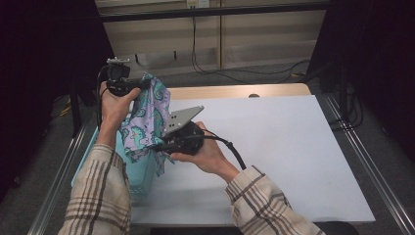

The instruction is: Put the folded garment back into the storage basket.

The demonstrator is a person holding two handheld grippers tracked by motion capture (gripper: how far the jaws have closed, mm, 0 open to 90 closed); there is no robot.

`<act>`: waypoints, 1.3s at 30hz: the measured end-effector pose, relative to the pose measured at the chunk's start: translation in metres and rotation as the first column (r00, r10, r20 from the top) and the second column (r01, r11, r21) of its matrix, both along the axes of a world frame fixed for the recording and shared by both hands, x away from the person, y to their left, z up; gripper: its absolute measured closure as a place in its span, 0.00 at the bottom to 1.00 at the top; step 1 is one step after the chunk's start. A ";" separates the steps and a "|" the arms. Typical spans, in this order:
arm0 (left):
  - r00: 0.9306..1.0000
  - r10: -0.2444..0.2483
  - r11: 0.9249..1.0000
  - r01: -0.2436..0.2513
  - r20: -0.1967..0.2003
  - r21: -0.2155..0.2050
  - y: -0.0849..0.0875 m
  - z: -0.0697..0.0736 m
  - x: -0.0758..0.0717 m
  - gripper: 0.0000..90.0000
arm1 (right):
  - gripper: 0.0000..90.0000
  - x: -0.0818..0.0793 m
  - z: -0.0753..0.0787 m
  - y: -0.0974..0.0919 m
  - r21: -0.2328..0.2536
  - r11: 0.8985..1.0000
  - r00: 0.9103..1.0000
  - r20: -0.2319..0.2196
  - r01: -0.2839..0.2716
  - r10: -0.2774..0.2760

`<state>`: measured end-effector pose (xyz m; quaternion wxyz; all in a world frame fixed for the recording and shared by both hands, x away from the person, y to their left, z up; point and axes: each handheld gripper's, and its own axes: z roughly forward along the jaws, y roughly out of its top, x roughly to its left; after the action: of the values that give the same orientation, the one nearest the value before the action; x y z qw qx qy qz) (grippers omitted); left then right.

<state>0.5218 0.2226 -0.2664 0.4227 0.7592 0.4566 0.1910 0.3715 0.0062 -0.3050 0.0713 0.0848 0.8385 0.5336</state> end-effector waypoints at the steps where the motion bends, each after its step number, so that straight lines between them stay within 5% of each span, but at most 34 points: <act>1: 1.000 0.007 1.000 -0.007 0.001 -0.009 0.002 0.000 0.000 0.93 | 0.90 0.000 0.000 0.002 0.004 1.000 1.000 -0.003 -0.006 0.006; 24: 0.998 0.059 0.998 -0.059 -0.012 0.003 0.045 -0.004 0.002 0.93 | 0.90 0.013 -0.007 0.048 -0.003 0.999 0.998 -0.024 -0.050 0.050; 39: 0.996 0.065 0.998 -0.064 -0.055 0.003 0.060 -0.031 0.003 0.93 | 0.90 0.013 -0.022 0.060 -0.008 0.998 0.996 -0.054 -0.067 0.067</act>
<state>0.5244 0.2827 -0.2970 0.4031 0.7493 0.4923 0.1837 0.3845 0.0663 -0.3272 0.0310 0.0706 0.8452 0.5289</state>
